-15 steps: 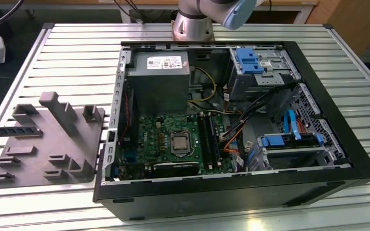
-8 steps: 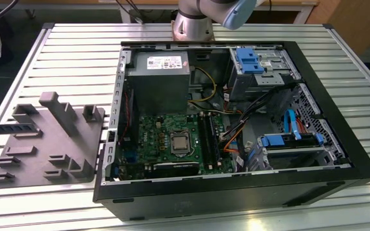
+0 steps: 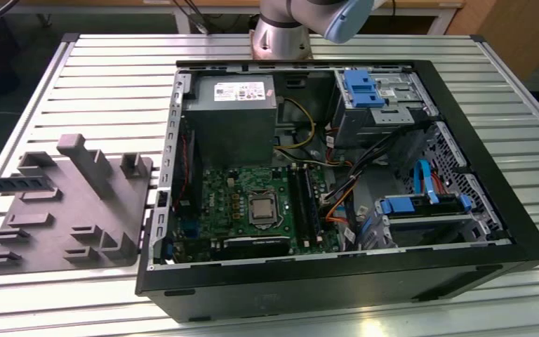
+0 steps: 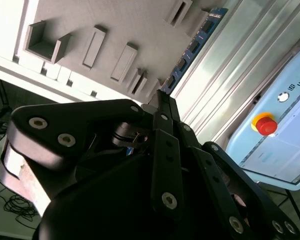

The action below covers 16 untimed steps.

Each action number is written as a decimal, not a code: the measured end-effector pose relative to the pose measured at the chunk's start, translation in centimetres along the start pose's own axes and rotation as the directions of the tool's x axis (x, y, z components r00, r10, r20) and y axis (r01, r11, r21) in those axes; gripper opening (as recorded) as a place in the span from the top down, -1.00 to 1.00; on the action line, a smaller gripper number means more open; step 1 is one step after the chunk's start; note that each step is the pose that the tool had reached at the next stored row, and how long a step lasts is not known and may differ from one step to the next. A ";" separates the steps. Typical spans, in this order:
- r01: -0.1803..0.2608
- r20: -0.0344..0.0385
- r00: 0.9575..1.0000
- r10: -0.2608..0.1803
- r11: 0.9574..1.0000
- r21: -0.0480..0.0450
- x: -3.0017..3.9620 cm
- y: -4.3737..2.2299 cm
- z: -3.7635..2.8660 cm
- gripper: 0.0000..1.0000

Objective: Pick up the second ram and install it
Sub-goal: 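Pick up the second ram and move it above second insertion slot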

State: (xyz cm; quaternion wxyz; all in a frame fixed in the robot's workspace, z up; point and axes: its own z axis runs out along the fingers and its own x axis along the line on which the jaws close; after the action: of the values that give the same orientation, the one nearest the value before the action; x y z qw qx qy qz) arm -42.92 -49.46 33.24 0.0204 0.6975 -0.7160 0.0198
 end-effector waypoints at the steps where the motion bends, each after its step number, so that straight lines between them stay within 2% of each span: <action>1: 0.000 0.000 1.000 0.000 1.000 0.000 0.01 0.00 -0.07 0.76; 16: 0.000 0.000 1.000 0.000 1.000 0.000 0.07 0.00 -1.26 0.76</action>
State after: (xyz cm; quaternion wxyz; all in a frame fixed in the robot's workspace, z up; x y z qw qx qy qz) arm -42.91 -49.46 34.50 0.0203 0.6975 -0.7160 0.0200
